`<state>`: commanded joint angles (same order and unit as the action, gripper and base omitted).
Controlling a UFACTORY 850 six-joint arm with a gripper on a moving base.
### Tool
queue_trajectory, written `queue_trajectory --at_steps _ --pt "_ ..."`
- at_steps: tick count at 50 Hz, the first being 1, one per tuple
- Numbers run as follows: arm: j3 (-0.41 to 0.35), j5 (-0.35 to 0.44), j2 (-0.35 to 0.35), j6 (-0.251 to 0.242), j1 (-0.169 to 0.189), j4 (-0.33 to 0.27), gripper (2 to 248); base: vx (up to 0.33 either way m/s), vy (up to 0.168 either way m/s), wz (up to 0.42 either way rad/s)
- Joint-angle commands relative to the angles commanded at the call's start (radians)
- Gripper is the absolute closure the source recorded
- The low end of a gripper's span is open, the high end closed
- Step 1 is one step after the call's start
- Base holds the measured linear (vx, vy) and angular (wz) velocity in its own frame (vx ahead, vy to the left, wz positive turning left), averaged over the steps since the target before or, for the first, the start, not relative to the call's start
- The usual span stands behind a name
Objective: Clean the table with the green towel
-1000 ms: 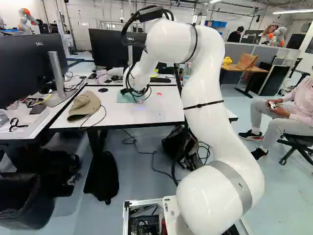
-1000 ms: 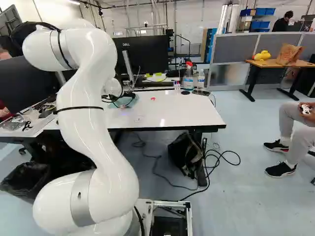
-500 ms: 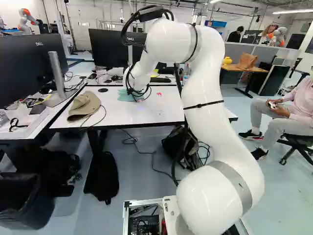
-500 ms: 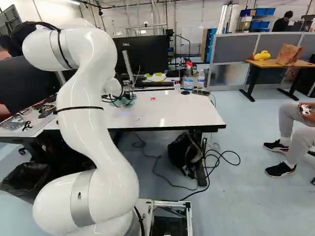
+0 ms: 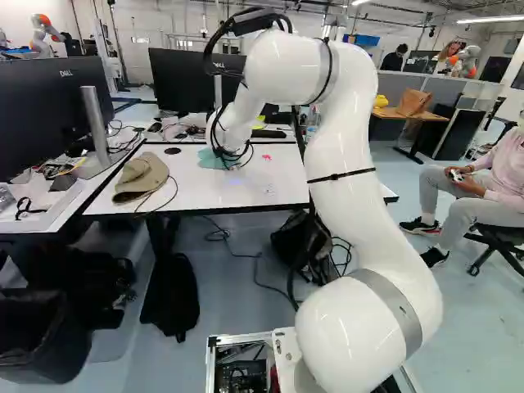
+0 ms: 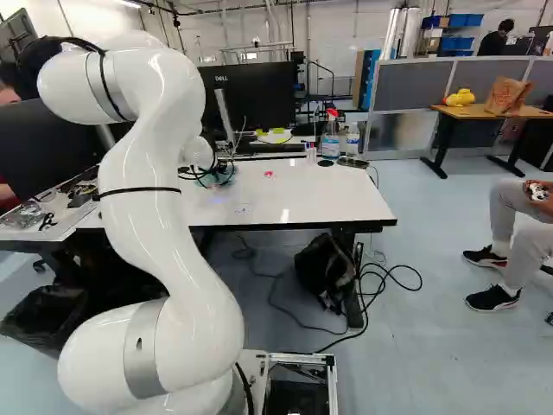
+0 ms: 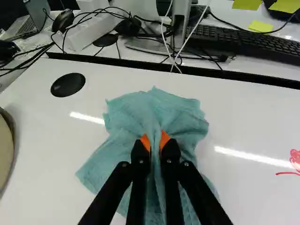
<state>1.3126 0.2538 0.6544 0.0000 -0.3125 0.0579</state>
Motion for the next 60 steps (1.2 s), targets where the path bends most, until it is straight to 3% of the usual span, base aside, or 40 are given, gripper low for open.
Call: queue_trajectory --at_steps 41,60 --pt "-0.027 0.000 -0.094 0.000 0.002 0.000 209 0.000 0.000 0.000" --pt "-0.092 0.000 -0.166 0.000 0.036 0.000 209 0.000 0.000 0.000"
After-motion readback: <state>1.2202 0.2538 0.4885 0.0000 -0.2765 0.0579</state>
